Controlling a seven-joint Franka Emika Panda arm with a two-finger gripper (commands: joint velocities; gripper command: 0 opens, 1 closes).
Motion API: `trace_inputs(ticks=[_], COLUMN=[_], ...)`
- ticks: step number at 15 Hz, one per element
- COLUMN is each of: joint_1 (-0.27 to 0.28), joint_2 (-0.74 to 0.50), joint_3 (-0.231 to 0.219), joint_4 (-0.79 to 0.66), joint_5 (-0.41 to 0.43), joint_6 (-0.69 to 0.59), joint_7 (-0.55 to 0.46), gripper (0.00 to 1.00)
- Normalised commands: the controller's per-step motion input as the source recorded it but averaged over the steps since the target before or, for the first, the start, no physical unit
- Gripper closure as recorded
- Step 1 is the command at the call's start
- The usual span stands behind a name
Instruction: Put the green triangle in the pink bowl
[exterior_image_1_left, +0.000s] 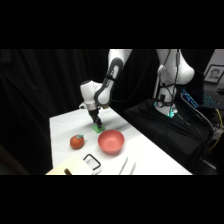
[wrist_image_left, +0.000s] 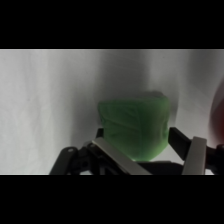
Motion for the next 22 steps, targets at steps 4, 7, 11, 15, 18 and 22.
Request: trace_inputs(ticks=[4, 7, 11, 15, 18, 22], joint_1=[-0.109, -0.1, -0.106, -0.06, 0.023, 0.056], joint_2=[-0.03, -0.02, -0.01, -0.12, -0.31, -0.46], joint_3=[0.105, 0.094, 0.085, 0.049, -0.023, -0.064], joint_4=[-0.07, -0.07, -0.06, -0.14, -0.25, -0.33], joint_5=[0.023, 0.03, 0.035, -0.012, -0.105, -0.127], joint_6=[0.16, 0.15, 0.13, 0.11, 0.04, -0.03], joint_7=[-0.16, -0.15, -0.16, -0.11, -0.04, 0.0], gripper=[0.43, 0.68, 0.94, 0.95, 0.95, 0.95])
